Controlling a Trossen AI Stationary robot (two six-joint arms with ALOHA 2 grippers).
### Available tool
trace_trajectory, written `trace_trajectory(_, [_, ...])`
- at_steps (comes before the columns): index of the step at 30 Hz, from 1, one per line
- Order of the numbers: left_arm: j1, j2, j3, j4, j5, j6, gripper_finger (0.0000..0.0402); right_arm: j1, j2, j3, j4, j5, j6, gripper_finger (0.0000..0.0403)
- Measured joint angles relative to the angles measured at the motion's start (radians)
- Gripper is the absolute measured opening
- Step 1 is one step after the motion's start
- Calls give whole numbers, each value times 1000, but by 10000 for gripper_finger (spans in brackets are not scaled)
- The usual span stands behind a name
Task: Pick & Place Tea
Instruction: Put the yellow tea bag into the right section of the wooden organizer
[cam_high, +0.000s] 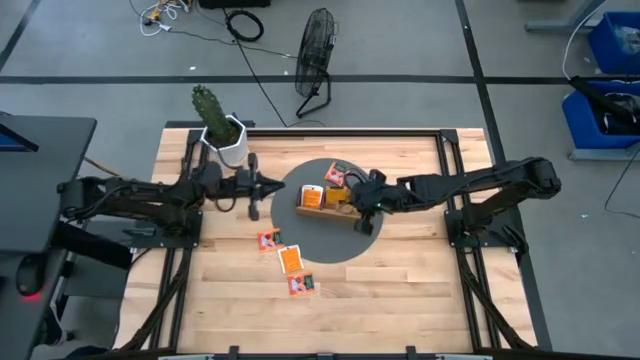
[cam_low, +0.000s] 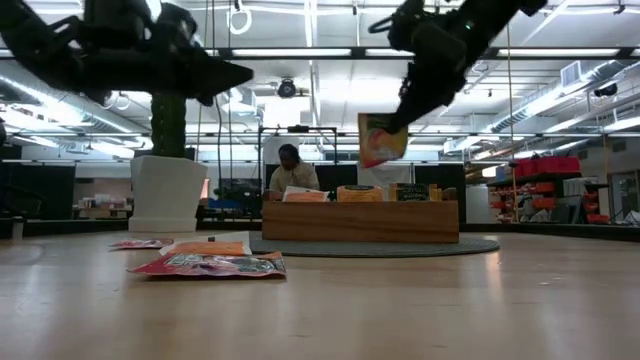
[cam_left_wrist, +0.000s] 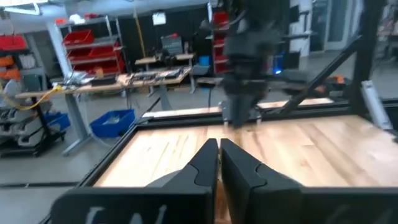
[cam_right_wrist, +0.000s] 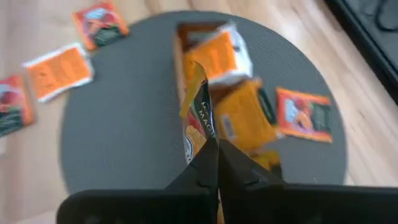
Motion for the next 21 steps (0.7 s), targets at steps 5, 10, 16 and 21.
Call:
trace_trajectory(5, [8, -145, -96, -1, 5, -37, 18, 7, -59, -78, 6, 103, 88, 0])
trace_trajectory(10, [7, -263, -163, -12, 7, -46, 21, 9, -75, -160, 31, 134, 156, 0])
trace_trajectory(16, [7, -326, -191, -33, 5, -50, 18, 9, -74, -236, 94, 135, 223, 0])
trace_trajectory(21, [7, -322, -191, -42, 5, -51, 18, 9, -73, -285, 146, 134, 252, 0])
